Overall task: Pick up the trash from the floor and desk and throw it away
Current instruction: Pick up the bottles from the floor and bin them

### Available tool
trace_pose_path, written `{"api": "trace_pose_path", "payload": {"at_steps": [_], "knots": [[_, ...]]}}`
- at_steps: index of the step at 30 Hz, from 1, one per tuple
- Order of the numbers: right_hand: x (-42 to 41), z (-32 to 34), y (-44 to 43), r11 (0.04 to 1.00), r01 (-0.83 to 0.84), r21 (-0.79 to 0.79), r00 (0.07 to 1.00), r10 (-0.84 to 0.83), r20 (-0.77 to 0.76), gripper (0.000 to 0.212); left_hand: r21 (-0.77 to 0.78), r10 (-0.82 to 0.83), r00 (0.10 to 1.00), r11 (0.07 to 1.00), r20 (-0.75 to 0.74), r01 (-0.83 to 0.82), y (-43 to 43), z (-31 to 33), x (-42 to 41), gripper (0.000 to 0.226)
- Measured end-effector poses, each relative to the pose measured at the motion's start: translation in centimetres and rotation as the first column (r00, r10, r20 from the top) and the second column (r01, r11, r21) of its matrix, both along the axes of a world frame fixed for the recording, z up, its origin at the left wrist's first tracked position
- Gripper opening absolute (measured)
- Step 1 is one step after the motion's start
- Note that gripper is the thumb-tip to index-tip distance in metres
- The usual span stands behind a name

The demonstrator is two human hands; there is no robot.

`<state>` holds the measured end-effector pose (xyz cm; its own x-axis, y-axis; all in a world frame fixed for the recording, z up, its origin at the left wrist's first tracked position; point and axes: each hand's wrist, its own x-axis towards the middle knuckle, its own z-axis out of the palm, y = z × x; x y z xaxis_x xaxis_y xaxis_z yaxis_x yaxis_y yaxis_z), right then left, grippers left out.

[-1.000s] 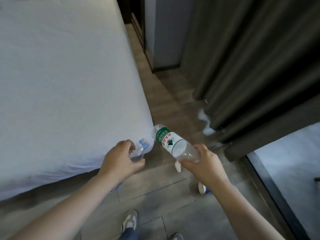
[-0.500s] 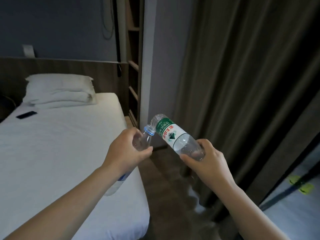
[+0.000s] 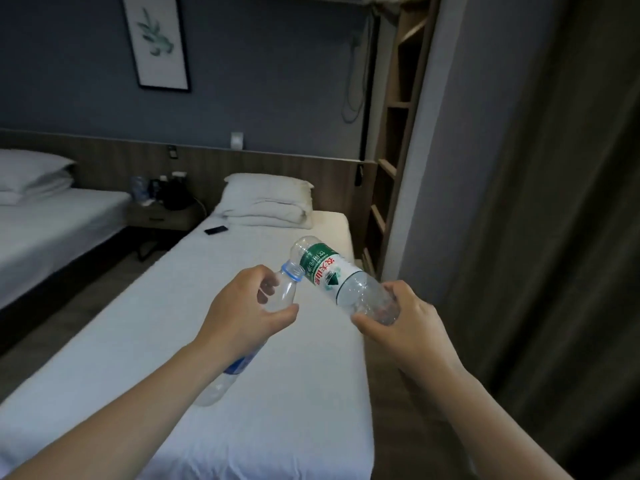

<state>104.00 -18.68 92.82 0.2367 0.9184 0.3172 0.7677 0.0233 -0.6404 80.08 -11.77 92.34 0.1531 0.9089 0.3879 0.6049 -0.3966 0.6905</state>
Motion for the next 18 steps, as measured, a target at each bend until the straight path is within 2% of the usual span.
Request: {"api": "trace_pose_path", "payload": {"at_steps": [4, 9, 14, 18], "knots": [[-5.3, 0.4, 1.8, 0.986, -0.169, -0.005, 0.986, 0.169, 0.0, 0.061, 0.017, 0.211, 0.977, 0.977, 0.0, -0.211, -3.2, 0.2, -6.6, 0.039], [-14.6, 1.8, 2.7, 0.926, -0.376, 0.016, 0.927, 0.376, 0.001, 0.06, 0.052, 0.425, 0.905, 0.904, -0.005, -0.424, -8.3, 2.1, -15.7, 0.036], [-24.8, 2.9, 2.5, 0.825, -0.563, 0.044, 0.826, 0.563, 0.007, 0.056, 0.067, 0.602, 0.799, 0.796, 0.018, -0.601, -13.3, 3.1, -24.8, 0.035], [-33.9, 3.6, 1.7, 0.72, -0.691, 0.055, 0.722, 0.69, 0.045, 0.053, 0.124, 0.74, 0.672, 0.663, 0.037, -0.738, -16.9, 3.4, -32.5, 0.039]]}}
